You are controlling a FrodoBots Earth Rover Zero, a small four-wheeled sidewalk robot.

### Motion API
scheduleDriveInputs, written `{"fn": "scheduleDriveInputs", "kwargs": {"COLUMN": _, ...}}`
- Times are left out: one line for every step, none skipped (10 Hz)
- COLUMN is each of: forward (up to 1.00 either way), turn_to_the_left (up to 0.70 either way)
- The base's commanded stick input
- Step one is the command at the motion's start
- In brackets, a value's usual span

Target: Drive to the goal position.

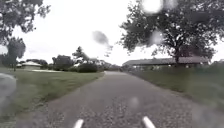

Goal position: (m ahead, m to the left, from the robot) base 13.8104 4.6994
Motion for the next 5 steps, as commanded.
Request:
{"fn": "scheduleDriveInputs", "kwargs": {"forward": 0.7, "turn_to_the_left": 0.0}}
{"fn": "scheduleDriveInputs", "kwargs": {"forward": 0.7, "turn_to_the_left": 0.0}}
{"fn": "scheduleDriveInputs", "kwargs": {"forward": 0.7, "turn_to_the_left": 0.0}}
{"fn": "scheduleDriveInputs", "kwargs": {"forward": 0.7, "turn_to_the_left": 0.0}}
{"fn": "scheduleDriveInputs", "kwargs": {"forward": 0.7, "turn_to_the_left": 0.0}}
